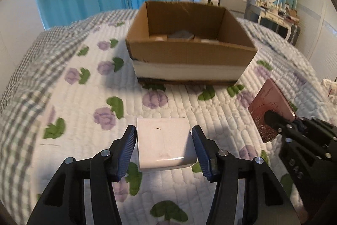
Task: Organize rigid objects
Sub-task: 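Lower the white square charger into the box with the left gripper while the right releases the card case there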
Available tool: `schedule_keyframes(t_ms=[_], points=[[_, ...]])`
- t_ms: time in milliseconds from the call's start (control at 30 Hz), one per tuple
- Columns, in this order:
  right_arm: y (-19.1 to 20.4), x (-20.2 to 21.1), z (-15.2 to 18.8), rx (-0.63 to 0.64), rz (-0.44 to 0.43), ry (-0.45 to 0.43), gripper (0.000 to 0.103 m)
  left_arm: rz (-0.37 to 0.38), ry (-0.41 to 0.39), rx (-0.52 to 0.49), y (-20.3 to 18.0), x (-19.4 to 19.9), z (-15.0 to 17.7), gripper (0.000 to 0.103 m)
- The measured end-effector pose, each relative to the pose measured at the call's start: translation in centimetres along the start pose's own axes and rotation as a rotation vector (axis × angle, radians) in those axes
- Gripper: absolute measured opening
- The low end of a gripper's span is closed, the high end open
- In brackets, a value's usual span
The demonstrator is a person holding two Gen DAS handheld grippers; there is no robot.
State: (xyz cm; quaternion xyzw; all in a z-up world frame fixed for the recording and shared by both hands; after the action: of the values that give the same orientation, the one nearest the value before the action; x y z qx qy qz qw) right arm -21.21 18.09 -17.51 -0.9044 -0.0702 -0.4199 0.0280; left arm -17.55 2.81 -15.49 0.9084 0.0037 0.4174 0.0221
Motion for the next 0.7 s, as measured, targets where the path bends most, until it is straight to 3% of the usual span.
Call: schedule_keyframes(t_ms=[300,333,367,400,600,700], points=[[0.9,4.2,-3.0,0.043,-0.011,-0.074,0.009,-0.003,-0.112,-0.020,1.2,5.3,-3.9,0.054],[0.9,4.8,-3.7,0.046,-0.011,-0.090,0.009,-0.004,-0.127,-0.026,1.2,5.9,-4.4,0.048],[0.9,5.5,-4.5,0.052,-0.006,-0.110,0.009,-0.026,-0.153,-0.028,1.5,6.6,-5.2,0.015],[0.9,6.1,-5.3,0.060,-0.006,-0.125,0.009,-0.022,-0.180,-0.037,1.5,7.5,-6.2,0.011],[0.8,7.5,-9.6,0.049,-0.038,-0.193,0.009,0.049,-0.194,-0.037,1.4,8.1,-10.1,0.006],[0.3,6.1,-9.3,0.038,-0.045,-0.175,0.009,0.080,-0.123,-0.055,1.1,5.2,-9.1,0.006]])
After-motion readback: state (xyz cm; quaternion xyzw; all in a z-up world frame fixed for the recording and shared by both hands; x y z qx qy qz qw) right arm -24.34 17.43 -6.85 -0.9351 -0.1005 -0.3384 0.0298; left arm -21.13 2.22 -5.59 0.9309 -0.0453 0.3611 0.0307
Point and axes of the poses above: each gripper's, at about its wrist camera, not at the fingertips, and x roughly against the way its jaws point, y to its left, z to its underside, the point moved 8 cm from there along -x, roughly the way its jaws point, and after that the axes turned 1 degree about -z, right-handed, at the moved point
